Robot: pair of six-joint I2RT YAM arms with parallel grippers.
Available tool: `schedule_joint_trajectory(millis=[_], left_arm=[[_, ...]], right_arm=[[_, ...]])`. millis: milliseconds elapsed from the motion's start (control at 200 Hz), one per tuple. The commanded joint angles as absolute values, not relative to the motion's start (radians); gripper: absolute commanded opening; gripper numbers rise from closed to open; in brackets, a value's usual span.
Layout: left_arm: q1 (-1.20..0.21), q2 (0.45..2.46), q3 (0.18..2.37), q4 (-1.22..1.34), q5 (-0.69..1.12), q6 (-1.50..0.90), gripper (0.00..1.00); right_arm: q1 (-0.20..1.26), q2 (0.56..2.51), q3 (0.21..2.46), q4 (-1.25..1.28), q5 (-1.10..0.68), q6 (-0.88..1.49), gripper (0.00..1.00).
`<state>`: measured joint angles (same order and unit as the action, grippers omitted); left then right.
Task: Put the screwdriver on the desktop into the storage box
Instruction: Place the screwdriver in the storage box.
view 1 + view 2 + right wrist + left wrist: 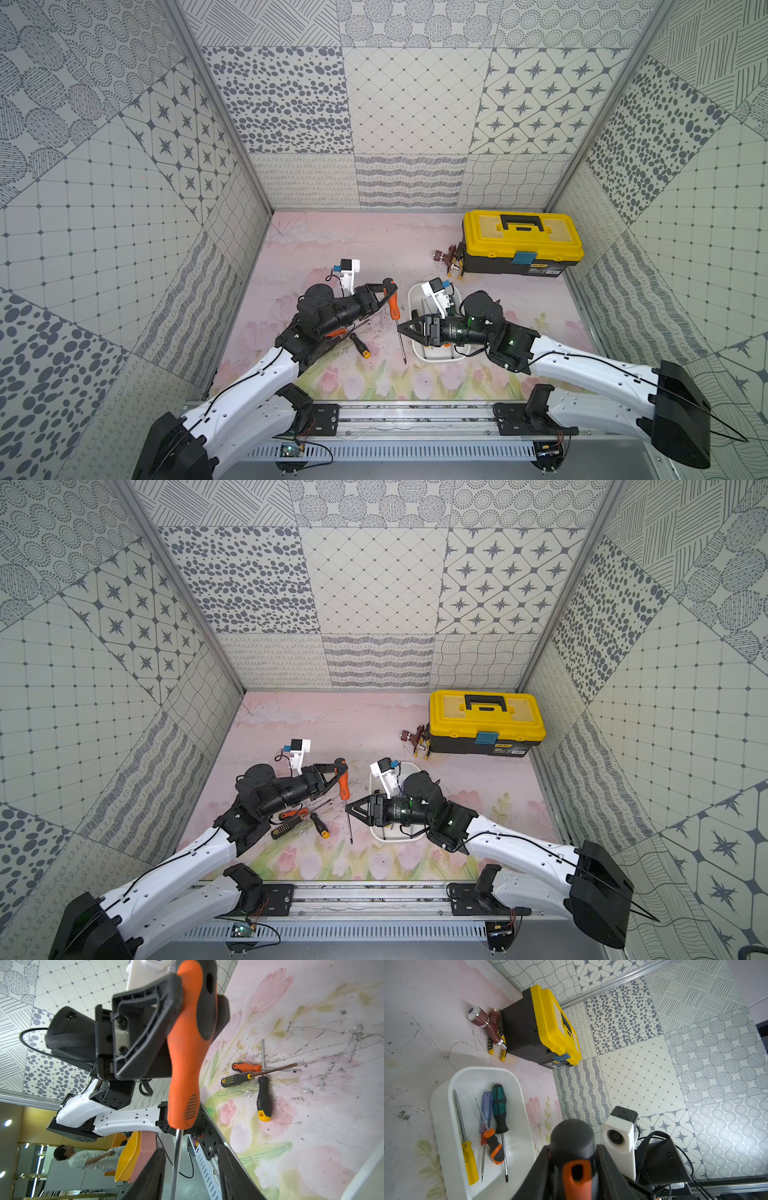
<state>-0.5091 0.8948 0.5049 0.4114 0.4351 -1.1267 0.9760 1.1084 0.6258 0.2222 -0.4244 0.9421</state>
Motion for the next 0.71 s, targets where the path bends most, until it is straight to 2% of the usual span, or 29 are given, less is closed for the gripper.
schedule_joint_trajectory(millis=[0,195,300,330,405,455,545,700], left_arm=[[-0.512,0.868,0.49,0.557,0.44,-1.132,0.0],[-0.513,0.844,0.496,0.492,0.4,-1.103,0.0],[-0.521,0.838,0.57,0.279,0.337,-1.018,0.0],[-0.528,0.845,0.603,0.2,0.319,-0.986,0.11],[-0.55,0.866,0.662,0.095,0.304,-0.926,0.45],[-0.57,0.879,0.68,0.068,0.305,-0.904,0.59],[-0.609,0.91,0.708,0.021,0.289,-0.873,0.72],[-0.667,1.003,0.727,0.021,0.338,-0.881,0.73]], right_arm=[[0.994,1.142,0.642,0.291,-0.434,0.96,0.43],[1.009,1.157,0.666,0.261,-0.412,0.94,0.0],[1.011,1.121,0.687,0.162,-0.333,0.91,0.0],[1.011,1.112,0.692,0.135,-0.315,0.898,0.0],[1.014,1.09,0.711,0.05,-0.253,0.875,0.0],[1.02,1.081,0.734,-0.032,-0.19,0.848,0.0],[1.033,1.078,0.776,-0.193,-0.064,0.81,0.0],[1.043,1.069,0.787,-0.287,0.02,0.795,0.0]])
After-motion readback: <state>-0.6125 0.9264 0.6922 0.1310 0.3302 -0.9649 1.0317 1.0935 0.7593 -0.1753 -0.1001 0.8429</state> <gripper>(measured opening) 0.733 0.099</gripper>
